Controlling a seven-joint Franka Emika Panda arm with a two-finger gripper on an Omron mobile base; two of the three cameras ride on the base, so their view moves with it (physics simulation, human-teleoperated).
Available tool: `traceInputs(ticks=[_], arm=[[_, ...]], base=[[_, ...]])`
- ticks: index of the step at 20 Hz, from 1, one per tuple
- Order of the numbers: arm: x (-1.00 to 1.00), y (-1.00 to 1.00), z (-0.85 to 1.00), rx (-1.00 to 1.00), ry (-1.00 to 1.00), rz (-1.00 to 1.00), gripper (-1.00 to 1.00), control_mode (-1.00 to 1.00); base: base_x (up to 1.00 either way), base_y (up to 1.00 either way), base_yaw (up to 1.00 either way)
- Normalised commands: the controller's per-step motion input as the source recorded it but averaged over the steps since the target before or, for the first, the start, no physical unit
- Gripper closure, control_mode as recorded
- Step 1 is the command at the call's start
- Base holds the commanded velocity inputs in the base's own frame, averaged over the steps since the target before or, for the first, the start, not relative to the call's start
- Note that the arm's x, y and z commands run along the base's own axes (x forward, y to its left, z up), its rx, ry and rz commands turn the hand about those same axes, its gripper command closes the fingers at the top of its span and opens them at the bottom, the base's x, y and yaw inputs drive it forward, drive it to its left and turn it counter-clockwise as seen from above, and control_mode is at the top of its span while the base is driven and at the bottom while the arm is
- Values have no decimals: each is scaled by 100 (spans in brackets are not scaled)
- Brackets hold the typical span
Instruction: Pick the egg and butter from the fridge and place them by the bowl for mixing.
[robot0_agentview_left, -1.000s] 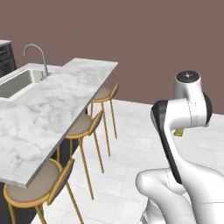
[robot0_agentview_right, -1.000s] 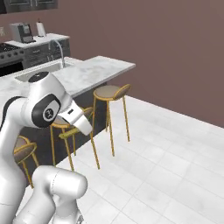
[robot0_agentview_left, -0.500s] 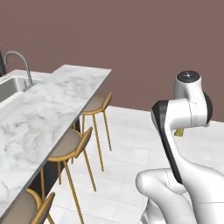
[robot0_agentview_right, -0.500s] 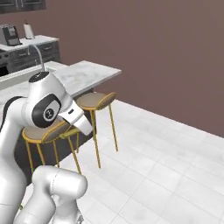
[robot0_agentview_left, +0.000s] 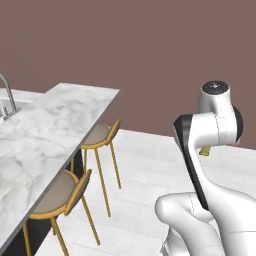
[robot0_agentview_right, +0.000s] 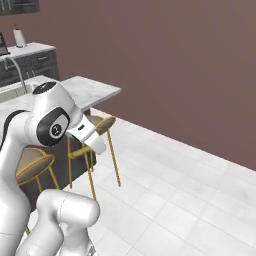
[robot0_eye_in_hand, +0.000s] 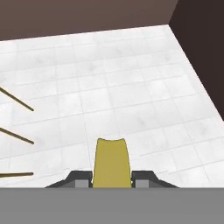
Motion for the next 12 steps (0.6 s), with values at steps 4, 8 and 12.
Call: traceInputs(ticks=[4, 8, 12], arm=[[0, 0, 0, 0, 0, 0, 100, 100], [0, 0, 0, 0, 0, 0, 100, 100], [0, 0, 0, 0, 0, 0, 100, 100]], base=[[65, -41, 0], [68, -41, 0], [74, -38, 0]])
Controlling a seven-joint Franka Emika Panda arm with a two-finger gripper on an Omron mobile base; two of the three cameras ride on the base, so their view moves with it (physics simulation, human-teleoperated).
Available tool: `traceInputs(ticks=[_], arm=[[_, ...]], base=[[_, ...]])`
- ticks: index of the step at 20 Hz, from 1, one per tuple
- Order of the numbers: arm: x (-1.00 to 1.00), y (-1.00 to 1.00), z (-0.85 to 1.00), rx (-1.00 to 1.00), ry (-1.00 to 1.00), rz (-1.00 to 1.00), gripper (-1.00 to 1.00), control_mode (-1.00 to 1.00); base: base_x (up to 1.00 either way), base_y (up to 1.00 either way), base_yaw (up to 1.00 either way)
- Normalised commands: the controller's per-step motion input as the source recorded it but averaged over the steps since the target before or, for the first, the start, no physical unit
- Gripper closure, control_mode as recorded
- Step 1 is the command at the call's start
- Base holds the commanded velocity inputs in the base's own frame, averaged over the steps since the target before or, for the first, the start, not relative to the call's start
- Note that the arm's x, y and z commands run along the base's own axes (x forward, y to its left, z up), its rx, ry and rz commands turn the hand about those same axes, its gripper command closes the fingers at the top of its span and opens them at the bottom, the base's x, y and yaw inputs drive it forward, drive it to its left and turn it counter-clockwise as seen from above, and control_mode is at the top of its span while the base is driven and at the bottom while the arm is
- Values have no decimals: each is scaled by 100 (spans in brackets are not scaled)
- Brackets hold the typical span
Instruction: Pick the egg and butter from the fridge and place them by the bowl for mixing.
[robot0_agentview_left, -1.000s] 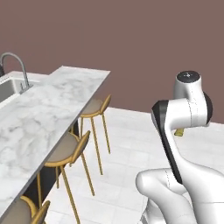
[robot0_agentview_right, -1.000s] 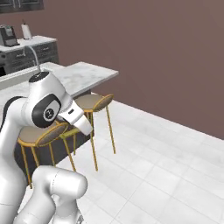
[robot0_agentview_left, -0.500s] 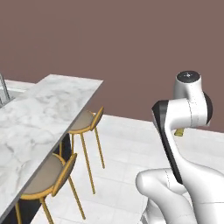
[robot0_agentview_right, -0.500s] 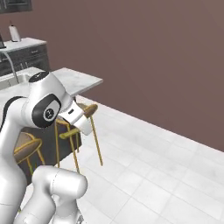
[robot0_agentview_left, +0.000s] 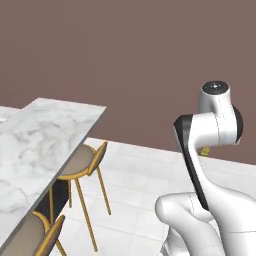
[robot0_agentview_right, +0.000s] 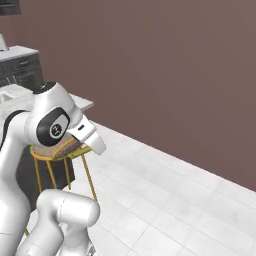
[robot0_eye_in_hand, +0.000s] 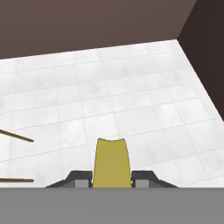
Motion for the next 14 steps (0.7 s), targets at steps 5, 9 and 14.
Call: traceInputs(ticks=[5, 9, 14], arm=[[0, 0, 0, 0, 0, 0, 100, 100], [0, 0, 0, 0, 0, 0, 100, 100], [0, 0, 0, 0, 0, 0, 100, 100]], base=[[76, -36, 1], [77, -32, 5], [77, -23, 16]])
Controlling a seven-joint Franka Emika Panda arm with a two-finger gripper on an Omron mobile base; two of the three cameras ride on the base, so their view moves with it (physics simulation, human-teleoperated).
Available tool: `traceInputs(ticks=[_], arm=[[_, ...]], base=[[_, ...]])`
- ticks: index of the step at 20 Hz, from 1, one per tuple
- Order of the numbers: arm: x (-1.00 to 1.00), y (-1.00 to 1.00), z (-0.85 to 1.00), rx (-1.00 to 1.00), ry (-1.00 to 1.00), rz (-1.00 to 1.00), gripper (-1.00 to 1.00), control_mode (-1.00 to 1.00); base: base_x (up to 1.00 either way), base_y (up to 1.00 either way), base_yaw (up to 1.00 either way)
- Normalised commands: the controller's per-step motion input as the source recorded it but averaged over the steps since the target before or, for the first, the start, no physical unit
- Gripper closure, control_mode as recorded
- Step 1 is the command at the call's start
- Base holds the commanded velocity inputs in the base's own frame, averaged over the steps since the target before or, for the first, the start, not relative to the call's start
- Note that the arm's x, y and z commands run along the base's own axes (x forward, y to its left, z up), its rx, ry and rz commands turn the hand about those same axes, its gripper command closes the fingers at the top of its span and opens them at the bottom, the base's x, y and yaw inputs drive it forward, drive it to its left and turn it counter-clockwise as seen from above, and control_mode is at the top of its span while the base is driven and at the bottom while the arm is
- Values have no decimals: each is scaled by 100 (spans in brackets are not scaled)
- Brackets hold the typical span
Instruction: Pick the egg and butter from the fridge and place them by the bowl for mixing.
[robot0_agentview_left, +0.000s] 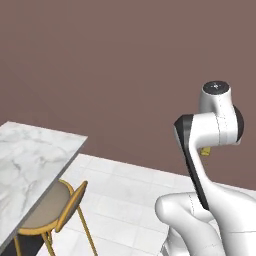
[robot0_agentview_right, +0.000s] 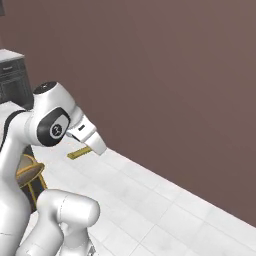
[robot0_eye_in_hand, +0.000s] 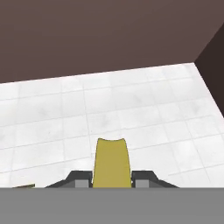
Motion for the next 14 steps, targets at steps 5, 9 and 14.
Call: traceInputs(ticks=[5, 9, 14], arm=[[0, 0, 0, 0, 0, 0, 100, 100], [0, 0, 0, 0, 0, 0, 100, 100], [0, 0, 0, 0, 0, 0, 100, 100]], base=[[78, -15, 27], [77, -14, 30], [77, -12, 35]])
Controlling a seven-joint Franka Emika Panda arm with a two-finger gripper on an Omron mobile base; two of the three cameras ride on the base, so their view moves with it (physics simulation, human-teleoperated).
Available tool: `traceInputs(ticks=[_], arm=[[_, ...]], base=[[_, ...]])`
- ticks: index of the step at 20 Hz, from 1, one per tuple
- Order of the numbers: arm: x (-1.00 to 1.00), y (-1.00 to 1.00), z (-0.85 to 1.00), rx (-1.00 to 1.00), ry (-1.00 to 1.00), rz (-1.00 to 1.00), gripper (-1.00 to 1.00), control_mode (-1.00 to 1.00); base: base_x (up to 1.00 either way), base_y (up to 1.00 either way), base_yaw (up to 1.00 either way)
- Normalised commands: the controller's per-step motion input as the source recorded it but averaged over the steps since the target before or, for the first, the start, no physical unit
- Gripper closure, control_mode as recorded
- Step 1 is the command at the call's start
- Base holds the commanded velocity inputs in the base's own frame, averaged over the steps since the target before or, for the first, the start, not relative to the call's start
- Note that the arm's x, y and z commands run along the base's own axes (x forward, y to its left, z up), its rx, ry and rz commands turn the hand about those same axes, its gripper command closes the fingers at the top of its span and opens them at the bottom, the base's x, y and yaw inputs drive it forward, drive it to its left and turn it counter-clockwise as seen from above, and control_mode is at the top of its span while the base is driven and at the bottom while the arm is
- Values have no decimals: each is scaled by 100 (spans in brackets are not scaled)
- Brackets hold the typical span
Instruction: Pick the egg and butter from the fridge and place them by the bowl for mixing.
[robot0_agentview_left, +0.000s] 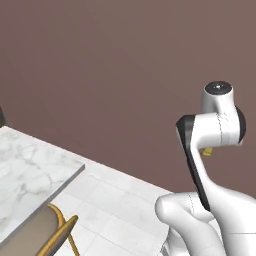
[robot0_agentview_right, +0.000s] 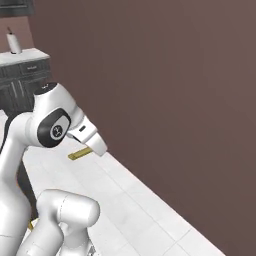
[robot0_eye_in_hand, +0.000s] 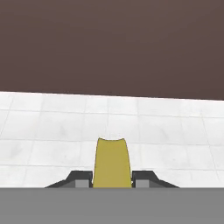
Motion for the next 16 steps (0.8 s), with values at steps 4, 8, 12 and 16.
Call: traceInputs(ticks=[4, 8, 12, 16], arm=[[0, 0, 0, 0, 0, 0, 100, 100], [0, 0, 0, 0, 0, 0, 100, 100], [0, 0, 0, 0, 0, 0, 100, 100], [0, 0, 0, 0, 0, 0, 100, 100]], base=[[72, -6, 49], [69, -3, 54], [72, -5, 50], [74, -10, 40]])
